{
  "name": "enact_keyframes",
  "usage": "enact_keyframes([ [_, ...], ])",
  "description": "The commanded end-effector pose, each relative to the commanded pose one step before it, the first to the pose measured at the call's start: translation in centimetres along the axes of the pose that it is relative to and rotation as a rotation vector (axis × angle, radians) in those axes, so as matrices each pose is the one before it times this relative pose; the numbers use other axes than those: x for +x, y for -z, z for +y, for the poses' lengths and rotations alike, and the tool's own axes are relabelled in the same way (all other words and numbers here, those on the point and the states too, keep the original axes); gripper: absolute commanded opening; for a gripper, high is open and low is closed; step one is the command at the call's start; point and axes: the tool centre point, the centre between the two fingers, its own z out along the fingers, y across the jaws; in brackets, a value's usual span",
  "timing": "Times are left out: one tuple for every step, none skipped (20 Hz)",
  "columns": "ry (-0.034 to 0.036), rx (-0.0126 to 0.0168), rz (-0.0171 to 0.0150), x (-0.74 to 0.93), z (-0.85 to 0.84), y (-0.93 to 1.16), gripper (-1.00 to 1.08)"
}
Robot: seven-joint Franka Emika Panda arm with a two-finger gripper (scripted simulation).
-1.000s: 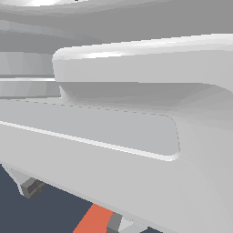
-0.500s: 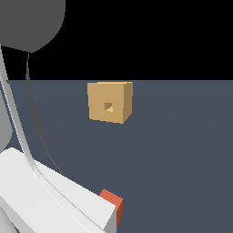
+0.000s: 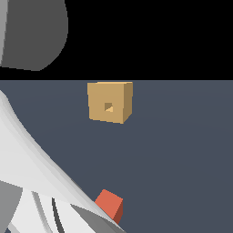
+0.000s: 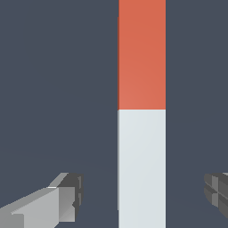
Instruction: Insert the peg into the horizontal hole in a box.
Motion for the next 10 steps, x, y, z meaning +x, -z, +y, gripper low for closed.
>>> enact_keyframes([
  [-0.00091,0.00116,0.00046,-0.034,-0.090,-1.333,1.00],
  [0.00000,0.00000,0.00000,0.009,-0.008,-0.475,1.00],
  [-0.00055,-0.00011,0.00041,-0.028,0.000,-0.395,1.00],
  [0.00000,0.00000,0.00000,0.004,0.009,-0.330,1.00],
  [0.00000,0.00000,0.00000,0.002,0.018,-0.259,1.00],
  [0.00000,0.00000,0.00000,0.000,0.025,-0.191,1.00],
  [0.00000,0.00000,0.00000,-0.002,0.028,-0.127,1.00],
  [0.00000,0.00000,0.00000,-0.002,0.023,-0.070,1.00],
  [0.00000,0.00000,0.00000,-0.001,0.009,-0.021,1.00],
  [0.00000,0.00000,0.00000,0.000,0.000,0.000,-1.00],
])
